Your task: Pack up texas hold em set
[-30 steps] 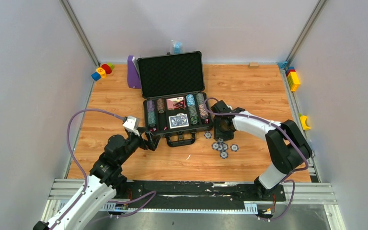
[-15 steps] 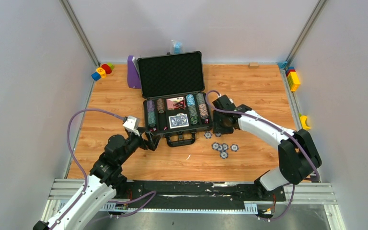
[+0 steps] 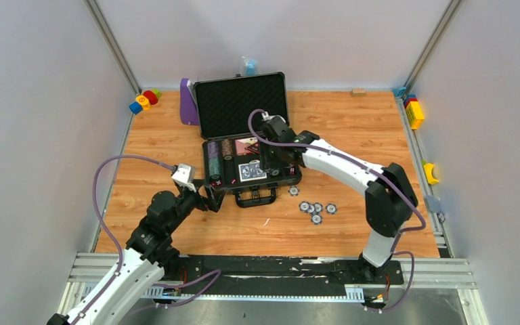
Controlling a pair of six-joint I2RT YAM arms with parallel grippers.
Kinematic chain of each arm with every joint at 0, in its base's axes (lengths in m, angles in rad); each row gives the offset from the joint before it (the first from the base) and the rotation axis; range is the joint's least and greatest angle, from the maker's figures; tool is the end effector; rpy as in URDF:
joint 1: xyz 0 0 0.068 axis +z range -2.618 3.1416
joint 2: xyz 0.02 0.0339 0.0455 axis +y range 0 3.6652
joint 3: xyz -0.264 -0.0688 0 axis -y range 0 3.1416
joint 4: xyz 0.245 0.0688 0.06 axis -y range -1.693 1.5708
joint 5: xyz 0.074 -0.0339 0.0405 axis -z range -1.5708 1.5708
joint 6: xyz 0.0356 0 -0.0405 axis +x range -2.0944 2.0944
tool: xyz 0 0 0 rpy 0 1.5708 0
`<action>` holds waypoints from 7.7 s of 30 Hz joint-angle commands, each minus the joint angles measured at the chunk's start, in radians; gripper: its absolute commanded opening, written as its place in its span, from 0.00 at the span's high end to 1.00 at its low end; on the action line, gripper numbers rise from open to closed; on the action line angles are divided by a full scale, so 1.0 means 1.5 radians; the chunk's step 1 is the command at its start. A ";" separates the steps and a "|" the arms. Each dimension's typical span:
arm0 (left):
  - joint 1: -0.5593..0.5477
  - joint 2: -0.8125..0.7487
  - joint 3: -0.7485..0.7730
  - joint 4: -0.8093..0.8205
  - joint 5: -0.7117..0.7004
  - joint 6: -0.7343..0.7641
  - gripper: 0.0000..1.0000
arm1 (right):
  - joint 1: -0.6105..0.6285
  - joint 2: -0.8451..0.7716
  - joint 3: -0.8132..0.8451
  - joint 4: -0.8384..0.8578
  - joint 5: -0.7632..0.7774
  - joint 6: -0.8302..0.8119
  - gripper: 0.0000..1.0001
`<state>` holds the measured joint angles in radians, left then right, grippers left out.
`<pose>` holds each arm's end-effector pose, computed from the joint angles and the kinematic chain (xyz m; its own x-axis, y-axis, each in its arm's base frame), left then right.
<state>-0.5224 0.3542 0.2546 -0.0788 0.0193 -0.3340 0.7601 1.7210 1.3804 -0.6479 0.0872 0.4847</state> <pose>0.1123 -0.0655 0.2210 -0.3142 -0.1973 -0.9286 0.4364 0.8387 -0.3259 0.2708 0.2531 0.2578 -0.8392 -0.1574 -0.5205 -0.2946 0.9362 0.1919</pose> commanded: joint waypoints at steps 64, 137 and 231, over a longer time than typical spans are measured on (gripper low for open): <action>0.000 0.288 0.130 0.019 -0.043 -0.005 0.05 | 0.028 -0.413 -0.416 0.354 0.205 -0.044 0.42; 0.048 0.890 0.503 -0.054 -0.103 0.593 1.00 | 0.029 -0.562 -0.612 0.493 0.194 -0.012 0.42; 0.010 0.153 0.060 -0.011 -0.121 -0.031 0.00 | -0.283 -0.129 -0.350 -0.144 0.012 0.284 0.24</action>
<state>-0.5045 0.5709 0.3393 -0.1486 -0.1646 -0.3813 0.3374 1.5131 0.8349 -0.8577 0.0959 0.8894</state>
